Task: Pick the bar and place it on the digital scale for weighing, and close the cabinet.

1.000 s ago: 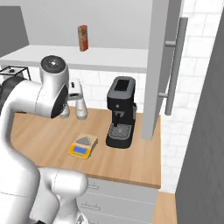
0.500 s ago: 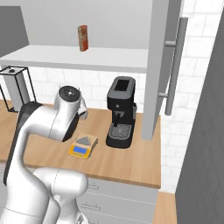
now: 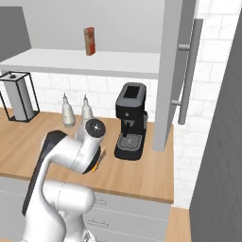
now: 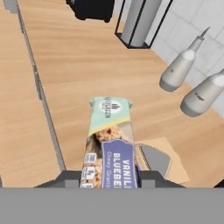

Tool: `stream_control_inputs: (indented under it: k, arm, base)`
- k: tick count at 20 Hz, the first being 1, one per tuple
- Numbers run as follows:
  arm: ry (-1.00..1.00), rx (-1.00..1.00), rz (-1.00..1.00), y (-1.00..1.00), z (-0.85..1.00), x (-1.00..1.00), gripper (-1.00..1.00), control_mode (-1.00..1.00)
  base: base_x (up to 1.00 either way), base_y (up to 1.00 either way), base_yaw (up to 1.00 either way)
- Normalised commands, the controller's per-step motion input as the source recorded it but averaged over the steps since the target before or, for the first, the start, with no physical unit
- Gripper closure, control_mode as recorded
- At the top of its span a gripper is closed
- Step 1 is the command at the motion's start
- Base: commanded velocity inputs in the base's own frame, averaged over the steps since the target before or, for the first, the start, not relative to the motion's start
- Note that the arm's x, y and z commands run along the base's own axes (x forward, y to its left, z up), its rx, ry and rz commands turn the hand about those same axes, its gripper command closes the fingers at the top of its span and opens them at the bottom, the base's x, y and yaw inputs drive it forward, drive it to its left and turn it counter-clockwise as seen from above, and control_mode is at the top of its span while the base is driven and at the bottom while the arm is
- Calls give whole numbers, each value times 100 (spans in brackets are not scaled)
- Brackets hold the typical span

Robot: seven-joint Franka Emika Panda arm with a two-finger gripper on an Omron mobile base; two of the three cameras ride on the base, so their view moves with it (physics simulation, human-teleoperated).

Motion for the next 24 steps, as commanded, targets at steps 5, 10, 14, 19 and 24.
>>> stream_control_inputs:
  k: [5,10,14,19,24]
  arm:
    - [-4,0,6,-16,-45,58,100,-100]
    - [14,0,12,-1,-27,61,100,-100]
    - [6,0,8,-6,-28,56,100,-100]
    - [1,0,1,-1,-32,57,100,-100]
    - [0,0,-1,0,-24,44,100,-100]
  base:
    - [0,0,0]
    - [0,0,0]
    - [0,0,0]
    - [0,0,0]
    - [0,0,0]
